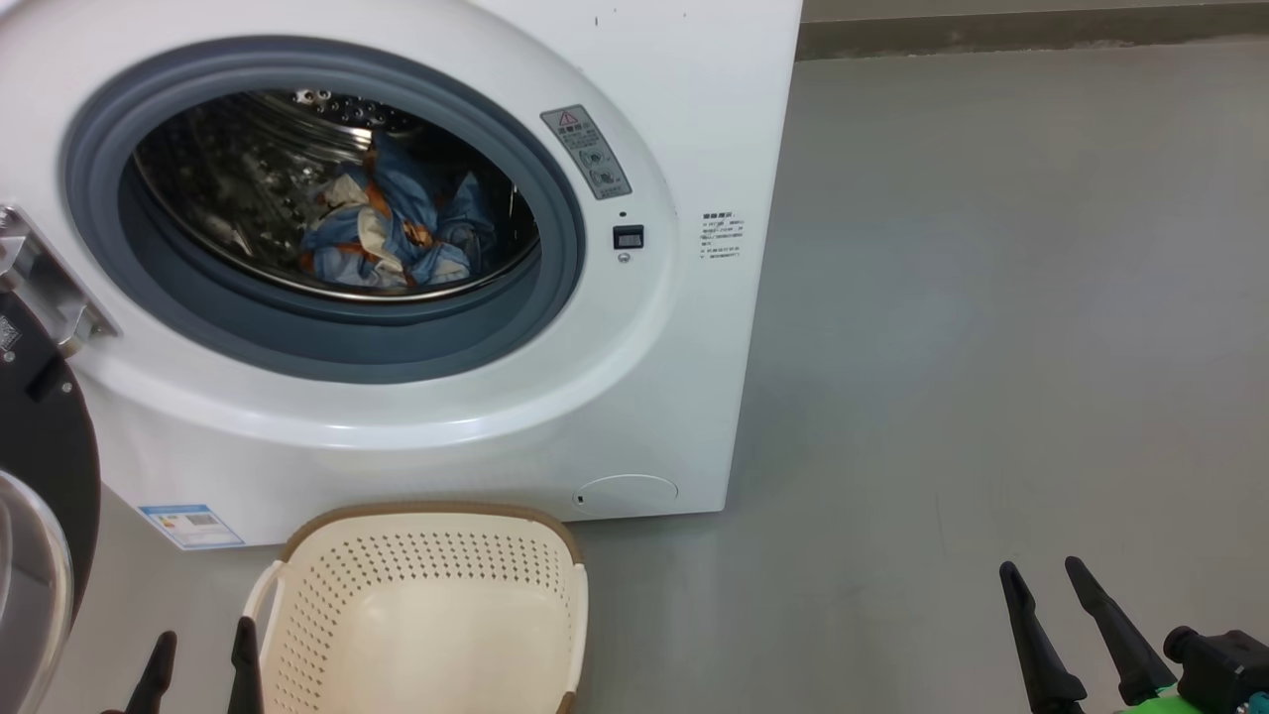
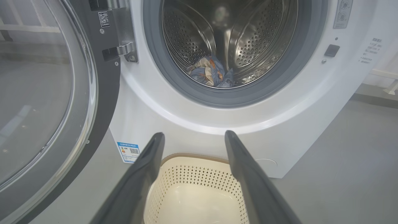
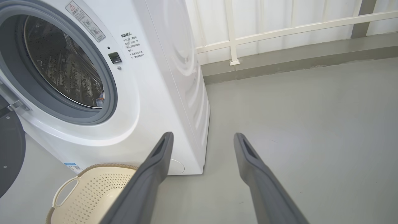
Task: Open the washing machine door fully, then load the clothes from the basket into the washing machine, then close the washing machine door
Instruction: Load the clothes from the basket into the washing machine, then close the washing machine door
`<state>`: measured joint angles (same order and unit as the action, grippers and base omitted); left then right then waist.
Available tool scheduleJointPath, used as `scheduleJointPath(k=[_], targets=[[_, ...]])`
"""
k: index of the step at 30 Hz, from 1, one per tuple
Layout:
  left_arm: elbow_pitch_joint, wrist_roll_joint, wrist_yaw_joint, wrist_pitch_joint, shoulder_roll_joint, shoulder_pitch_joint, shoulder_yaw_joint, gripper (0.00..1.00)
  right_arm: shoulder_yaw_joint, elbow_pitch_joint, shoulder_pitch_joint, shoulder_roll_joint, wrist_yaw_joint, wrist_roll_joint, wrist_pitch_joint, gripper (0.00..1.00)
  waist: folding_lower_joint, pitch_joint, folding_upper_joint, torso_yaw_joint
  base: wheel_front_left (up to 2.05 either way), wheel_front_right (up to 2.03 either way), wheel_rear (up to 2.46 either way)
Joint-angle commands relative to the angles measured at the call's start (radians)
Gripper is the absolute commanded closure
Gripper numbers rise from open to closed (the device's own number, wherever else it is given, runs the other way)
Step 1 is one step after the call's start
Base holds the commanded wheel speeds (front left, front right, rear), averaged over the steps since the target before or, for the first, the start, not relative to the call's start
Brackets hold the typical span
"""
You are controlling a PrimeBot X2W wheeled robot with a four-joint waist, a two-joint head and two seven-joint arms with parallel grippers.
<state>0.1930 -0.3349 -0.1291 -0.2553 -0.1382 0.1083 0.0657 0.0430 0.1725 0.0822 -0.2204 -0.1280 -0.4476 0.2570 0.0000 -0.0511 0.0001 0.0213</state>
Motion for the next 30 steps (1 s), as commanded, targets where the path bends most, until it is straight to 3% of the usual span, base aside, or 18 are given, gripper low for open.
scheduleJointPath(k=[1, 30], targets=[[-0.029, 0.005, -0.002, -0.006, -0.015, -0.015, 0.031, 0.0, 0.018, -0.026, -0.005, -0.016, -0.003, -0.007, 0.005, 0.0, 0.0, 0.002, -0.0001, 0.0, 0.0, 0.0, 0.0], [-0.061, 0.006, -0.002, -0.006, -0.018, -0.022, 0.02, 0.0, 0.014, -0.031, -0.019, -0.01, -0.003, -0.003, 0.005, 0.0, 0.0, -0.022, -0.0001, -0.007, -0.75, 0.75, 0.0]])
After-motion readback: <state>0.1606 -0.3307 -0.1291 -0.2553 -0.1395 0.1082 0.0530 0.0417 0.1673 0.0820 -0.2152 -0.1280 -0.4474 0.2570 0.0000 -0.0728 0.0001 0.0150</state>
